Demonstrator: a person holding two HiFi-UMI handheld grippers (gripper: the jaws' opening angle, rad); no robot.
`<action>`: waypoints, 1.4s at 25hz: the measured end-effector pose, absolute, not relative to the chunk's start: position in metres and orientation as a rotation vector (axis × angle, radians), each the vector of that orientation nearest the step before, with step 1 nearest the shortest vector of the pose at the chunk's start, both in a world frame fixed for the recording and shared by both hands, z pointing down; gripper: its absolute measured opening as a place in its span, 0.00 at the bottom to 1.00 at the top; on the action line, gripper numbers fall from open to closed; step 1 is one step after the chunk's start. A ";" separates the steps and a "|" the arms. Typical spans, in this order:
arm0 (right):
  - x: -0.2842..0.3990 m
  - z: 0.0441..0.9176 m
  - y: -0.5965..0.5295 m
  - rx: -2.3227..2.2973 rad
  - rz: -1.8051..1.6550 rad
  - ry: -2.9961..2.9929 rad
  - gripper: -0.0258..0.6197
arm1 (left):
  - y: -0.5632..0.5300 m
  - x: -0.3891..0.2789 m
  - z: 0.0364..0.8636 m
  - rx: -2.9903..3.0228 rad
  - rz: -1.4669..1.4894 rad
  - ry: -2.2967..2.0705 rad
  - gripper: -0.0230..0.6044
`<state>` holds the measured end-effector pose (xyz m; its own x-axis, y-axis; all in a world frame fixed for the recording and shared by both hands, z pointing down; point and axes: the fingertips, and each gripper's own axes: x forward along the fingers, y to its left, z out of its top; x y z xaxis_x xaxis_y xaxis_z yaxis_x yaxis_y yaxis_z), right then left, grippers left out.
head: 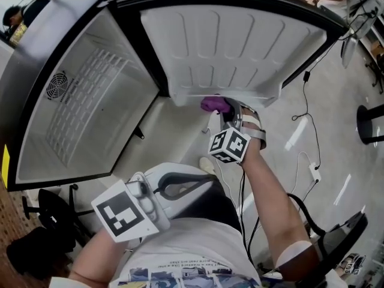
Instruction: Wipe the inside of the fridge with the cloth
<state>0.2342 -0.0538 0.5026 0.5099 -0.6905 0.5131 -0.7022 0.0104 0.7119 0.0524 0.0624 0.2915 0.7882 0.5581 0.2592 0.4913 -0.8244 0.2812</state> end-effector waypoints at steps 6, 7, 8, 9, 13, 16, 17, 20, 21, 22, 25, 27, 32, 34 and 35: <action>0.258 0.504 -0.032 1.718 0.051 -1.151 0.13 | 0.074 0.063 0.292 2.769 0.500 0.875 0.05; 0.261 0.505 -0.028 1.720 0.057 -1.145 0.13 | 0.076 0.064 0.292 2.767 0.501 0.882 0.05; 0.265 0.505 -0.024 1.723 0.063 -1.139 0.13 | 0.078 0.066 0.292 2.765 0.503 0.888 0.05; 0.269 0.506 -0.021 1.727 0.069 -1.132 0.13 | 0.079 0.068 0.292 2.763 0.504 0.894 0.05; 0.282 0.508 -0.008 1.739 0.091 -1.109 0.13 | 0.082 0.075 0.293 2.761 0.512 0.916 0.05; 0.290 0.509 -0.001 1.739 0.096 -1.096 0.13 | 0.085 0.080 0.295 2.757 0.518 0.929 0.05; 0.293 0.509 0.002 1.739 0.098 -1.091 0.13 | 0.085 0.082 0.295 2.755 0.521 0.934 0.05; 0.299 0.509 0.009 1.739 0.103 -1.078 0.13 | 0.089 0.087 0.296 2.748 0.520 0.949 0.05; 0.302 0.509 0.012 1.741 0.106 -1.074 0.13 | 0.090 0.089 0.296 2.747 0.519 0.953 0.05; 0.304 0.508 0.015 1.743 0.109 -1.068 0.13 | 0.091 0.091 0.296 2.746 0.520 0.958 0.05; 0.311 0.508 0.025 1.751 0.120 -1.052 0.13 | 0.096 0.098 0.296 2.742 0.519 0.976 0.05; 0.314 0.509 0.030 1.750 0.124 -1.045 0.13 | 0.098 0.102 0.295 2.740 0.508 0.982 0.05; 0.319 0.511 0.041 1.734 0.131 -1.033 0.13 | 0.097 0.105 0.296 2.733 0.514 0.989 0.05; 0.320 0.512 0.046 1.727 0.134 -1.027 0.13 | 0.096 0.106 0.296 2.735 0.508 0.989 0.05; 0.320 0.512 0.049 1.725 0.135 -1.025 0.13 | 0.096 0.106 0.295 2.736 0.504 0.988 0.05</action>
<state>0.3202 0.0487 0.5119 0.6231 -0.5628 0.5431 -0.6840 -0.0554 0.7274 0.1062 0.0961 0.2953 0.7202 0.6469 0.2506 0.5825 -0.7601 0.2879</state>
